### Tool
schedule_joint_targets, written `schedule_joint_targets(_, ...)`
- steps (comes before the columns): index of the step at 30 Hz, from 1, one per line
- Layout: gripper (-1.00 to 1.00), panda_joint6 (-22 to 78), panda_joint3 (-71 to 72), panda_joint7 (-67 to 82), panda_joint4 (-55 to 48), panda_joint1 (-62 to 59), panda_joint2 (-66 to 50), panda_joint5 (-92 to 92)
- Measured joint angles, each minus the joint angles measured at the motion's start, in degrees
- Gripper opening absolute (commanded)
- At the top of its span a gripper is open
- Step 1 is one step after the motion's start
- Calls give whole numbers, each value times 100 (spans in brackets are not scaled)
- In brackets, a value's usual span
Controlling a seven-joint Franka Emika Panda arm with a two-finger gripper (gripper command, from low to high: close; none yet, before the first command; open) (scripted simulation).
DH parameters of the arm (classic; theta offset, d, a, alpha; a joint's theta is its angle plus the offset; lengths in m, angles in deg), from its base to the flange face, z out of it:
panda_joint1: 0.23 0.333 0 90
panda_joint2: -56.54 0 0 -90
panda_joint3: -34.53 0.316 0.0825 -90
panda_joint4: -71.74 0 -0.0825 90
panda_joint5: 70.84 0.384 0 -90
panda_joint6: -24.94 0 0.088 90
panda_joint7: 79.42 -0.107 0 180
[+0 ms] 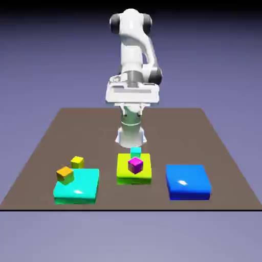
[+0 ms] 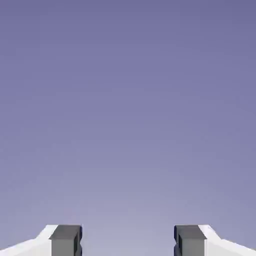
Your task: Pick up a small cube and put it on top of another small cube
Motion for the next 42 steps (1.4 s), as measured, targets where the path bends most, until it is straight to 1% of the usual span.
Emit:
schedule_joint_targets(26,0,897,-432,-6479,65,-4169,-3329,-242)
schedule_joint_targets(28,0,904,-435,-6531,65,-4125,-3356,-244)
schedule_joint_targets(35,0,-267,-262,-6431,-215,-4280,-4808,-91)
schedule_joint_targets(36,-100,-370,-247,-6422,-240,-4293,-4936,-78)
schedule_joint_targets(38,-100,-372,-247,-6422,-240,-4293,-4937,-78)
schedule_joint_targets(42,-100,293,-345,-6481,-80,-4213,-4107,-167)
